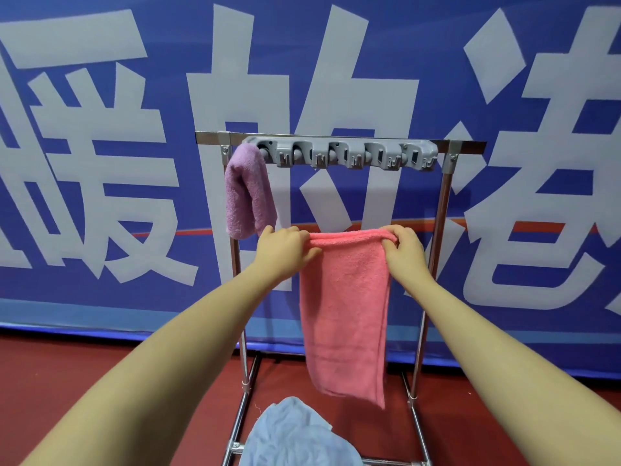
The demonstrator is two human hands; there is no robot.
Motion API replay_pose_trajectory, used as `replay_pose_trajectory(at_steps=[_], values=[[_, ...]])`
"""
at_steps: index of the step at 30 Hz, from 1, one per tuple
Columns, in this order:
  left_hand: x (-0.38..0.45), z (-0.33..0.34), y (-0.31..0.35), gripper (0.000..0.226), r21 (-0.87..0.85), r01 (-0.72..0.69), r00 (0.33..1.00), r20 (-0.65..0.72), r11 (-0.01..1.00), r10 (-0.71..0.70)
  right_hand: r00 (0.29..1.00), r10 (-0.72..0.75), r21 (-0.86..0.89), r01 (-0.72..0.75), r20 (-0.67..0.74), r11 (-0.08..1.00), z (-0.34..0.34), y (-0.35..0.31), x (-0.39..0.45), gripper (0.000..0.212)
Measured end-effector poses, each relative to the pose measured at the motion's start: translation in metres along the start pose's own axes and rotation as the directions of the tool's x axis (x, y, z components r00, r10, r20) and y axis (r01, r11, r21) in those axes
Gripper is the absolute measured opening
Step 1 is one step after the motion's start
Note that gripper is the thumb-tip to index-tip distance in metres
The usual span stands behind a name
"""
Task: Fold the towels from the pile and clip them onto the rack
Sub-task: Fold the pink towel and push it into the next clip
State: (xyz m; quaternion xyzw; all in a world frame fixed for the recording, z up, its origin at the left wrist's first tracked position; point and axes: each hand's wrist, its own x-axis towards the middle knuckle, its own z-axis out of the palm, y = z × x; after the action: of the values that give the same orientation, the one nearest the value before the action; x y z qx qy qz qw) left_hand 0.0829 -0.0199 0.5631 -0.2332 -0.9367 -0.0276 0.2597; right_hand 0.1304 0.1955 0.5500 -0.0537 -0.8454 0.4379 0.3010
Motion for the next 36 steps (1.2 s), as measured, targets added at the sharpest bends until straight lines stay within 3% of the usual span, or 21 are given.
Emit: replay_pose_trajectory(at_steps=[4,9,12,16,19,22,24,26,28,31,36], values=[[0.002,-0.01,-0.005,0.037,-0.014,0.017,0.999,-0.048,1.0,-0.018,1.0,-0.013,-0.038,0.013,-0.016,0.999,-0.001,-0.002,0.001,0.008],[0.001,-0.016,-0.01,0.032,-0.038,0.016,0.995,-0.094,0.999,-0.019,0.998,-0.024,-0.034,0.022,-0.062,0.999,-0.001,0.0,0.002,0.008],[0.001,-0.02,-0.011,0.034,-0.144,0.039,0.991,-0.121,0.989,-0.057,0.997,0.002,0.023,0.0,-0.078,1.0,-0.003,0.002,0.004,0.01],[0.001,-0.021,-0.014,0.026,-0.506,0.056,0.972,-0.169,0.861,-0.162,0.994,-0.04,0.066,0.047,-0.098,0.997,-0.006,-0.004,0.005,0.006],[-0.001,-0.019,-0.01,0.021,-0.651,0.088,0.952,-0.167,0.754,-0.255,0.992,-0.087,0.051,0.091,-0.088,0.994,-0.006,-0.008,0.004,0.013],[-0.004,-0.018,-0.005,0.018,-0.734,0.085,0.964,-0.11,0.674,-0.242,0.991,-0.123,0.006,0.123,-0.058,0.992,-0.003,-0.004,0.005,0.016],[-0.003,-0.016,-0.005,0.023,-0.696,0.11,0.979,-0.046,0.709,-0.197,0.988,-0.15,-0.061,0.148,-0.036,0.987,-0.001,-0.004,0.003,0.015],[-0.001,-0.013,-0.007,0.016,-0.486,0.078,0.989,-0.074,0.871,-0.13,0.977,-0.214,-0.196,0.207,-0.015,0.959,0.002,-0.005,0.0,0.014],[-0.003,-0.013,-0.006,0.016,-0.361,0.072,0.984,-0.124,0.93,-0.125,0.954,-0.299,-0.389,0.271,-0.012,0.881,0.004,-0.005,-0.004,0.013],[-0.007,-0.016,0.002,0.015,-0.385,0.139,0.97,-0.132,0.913,-0.203,0.954,-0.295,-0.457,0.241,-0.051,0.856,0.005,-0.009,-0.009,0.016],[-0.008,-0.017,0.012,0.014,-0.495,0.205,0.952,-0.098,0.844,-0.289,0.969,-0.238,-0.377,0.196,-0.068,0.905,0.013,-0.019,-0.014,0.015]])
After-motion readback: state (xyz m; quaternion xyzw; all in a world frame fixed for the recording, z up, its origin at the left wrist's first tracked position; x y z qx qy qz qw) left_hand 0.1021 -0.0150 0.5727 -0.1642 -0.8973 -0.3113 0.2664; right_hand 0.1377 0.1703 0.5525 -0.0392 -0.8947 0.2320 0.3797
